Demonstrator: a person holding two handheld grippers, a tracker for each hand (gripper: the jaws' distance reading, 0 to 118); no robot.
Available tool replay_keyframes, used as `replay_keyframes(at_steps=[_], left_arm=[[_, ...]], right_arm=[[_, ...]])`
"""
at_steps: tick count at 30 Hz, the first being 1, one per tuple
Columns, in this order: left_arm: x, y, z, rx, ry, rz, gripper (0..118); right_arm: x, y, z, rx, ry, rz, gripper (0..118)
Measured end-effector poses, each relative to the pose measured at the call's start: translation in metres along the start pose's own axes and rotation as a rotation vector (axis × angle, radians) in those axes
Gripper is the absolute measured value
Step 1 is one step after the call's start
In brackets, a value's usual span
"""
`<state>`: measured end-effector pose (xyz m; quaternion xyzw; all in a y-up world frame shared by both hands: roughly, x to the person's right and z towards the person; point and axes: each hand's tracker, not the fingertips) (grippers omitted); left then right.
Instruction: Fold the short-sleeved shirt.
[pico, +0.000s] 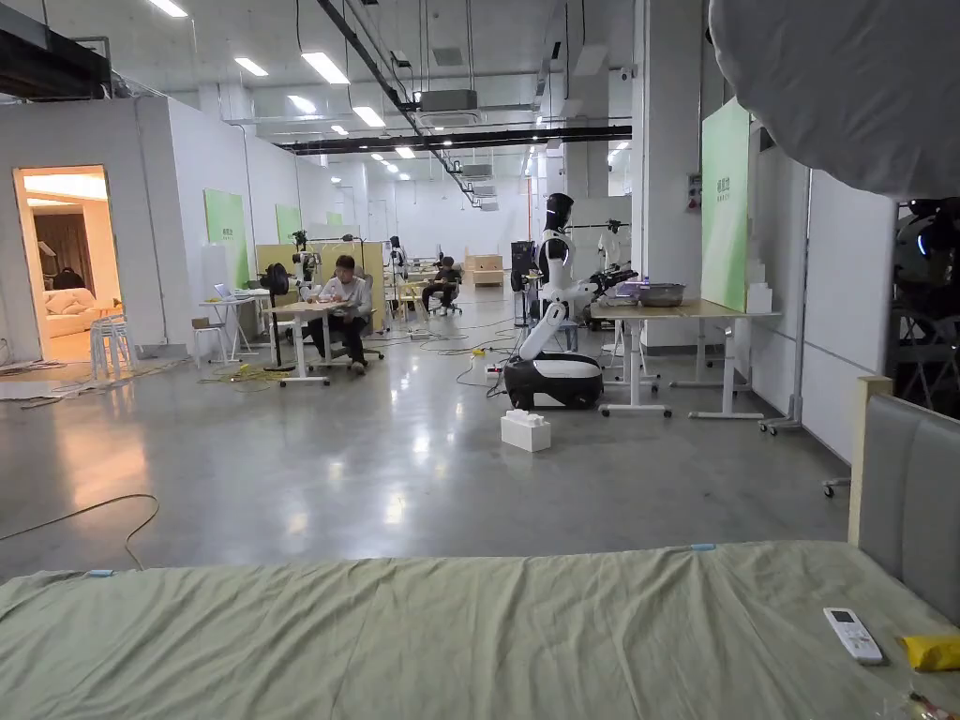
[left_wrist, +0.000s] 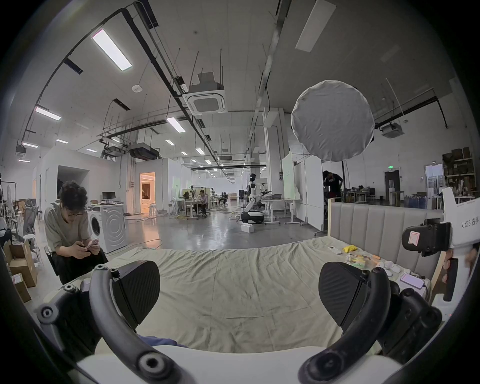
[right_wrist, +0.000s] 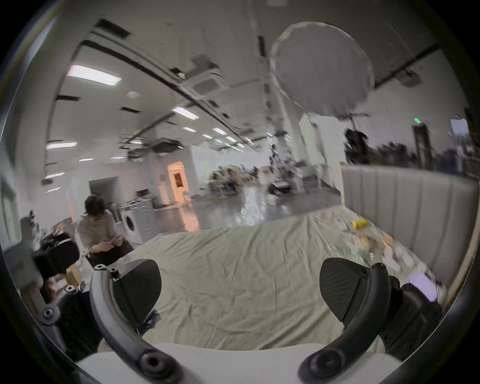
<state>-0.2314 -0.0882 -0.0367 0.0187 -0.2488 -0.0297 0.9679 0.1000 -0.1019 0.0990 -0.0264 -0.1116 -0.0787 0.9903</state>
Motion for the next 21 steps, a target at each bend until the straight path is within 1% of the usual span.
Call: replay_keyframes(at_steps=[1,2,3,4,6,7,9,11,14,17,20,21], left_arm=[[0.0,0.0,0.0,0.0,0.0,0.001,118],[0.0,0.0,0.0,0.0,0.0,0.001,118],[0.0,0.0,0.0,-0.005,0.001,-0.001,118],[0.0,0.0,0.0,-0.007,0.007,-0.003,118],[0.0,0.0,-0.002,-0.022,0.021,-0.002,118],[0.0,0.0,-0.005,-0.037,0.025,-0.002,118],[0.001,-0.001,-0.005,-0.036,0.018,-0.007,118],[0.002,-0.002,-0.004,-0.031,0.01,-0.006,118],[0.003,-0.002,-0.004,-0.027,0.003,-0.004,118],[0.004,-0.001,-0.004,-0.027,0.005,-0.017,118],[0.004,-0.001,-0.004,-0.029,0.008,-0.016,118],[0.004,-0.002,-0.004,-0.03,0.008,-0.013,118]], right_arm=[[-0.001,-0.002,0.002,0.033,-0.014,0.039,118],[-0.004,0.0,0.004,0.044,-0.062,0.077,118],[-0.008,0.001,0.005,0.03,-0.118,0.093,118],[-0.01,0.001,0.007,0.051,-0.127,0.131,118],[-0.012,0.002,0.01,0.11,-0.098,0.174,118],[-0.011,0.001,0.01,0.087,-0.091,0.139,118],[-0.011,0.0,0.009,0.067,-0.068,0.108,118],[-0.012,0.001,0.009,0.072,-0.068,0.126,118],[-0.015,0.0,0.007,0.084,-0.097,0.172,118],[-0.014,-0.001,0.007,0.083,-0.111,0.165,118],[-0.01,-0.001,0.007,0.071,-0.098,0.131,118],[-0.01,-0.001,0.007,0.076,-0.098,0.13,118]])
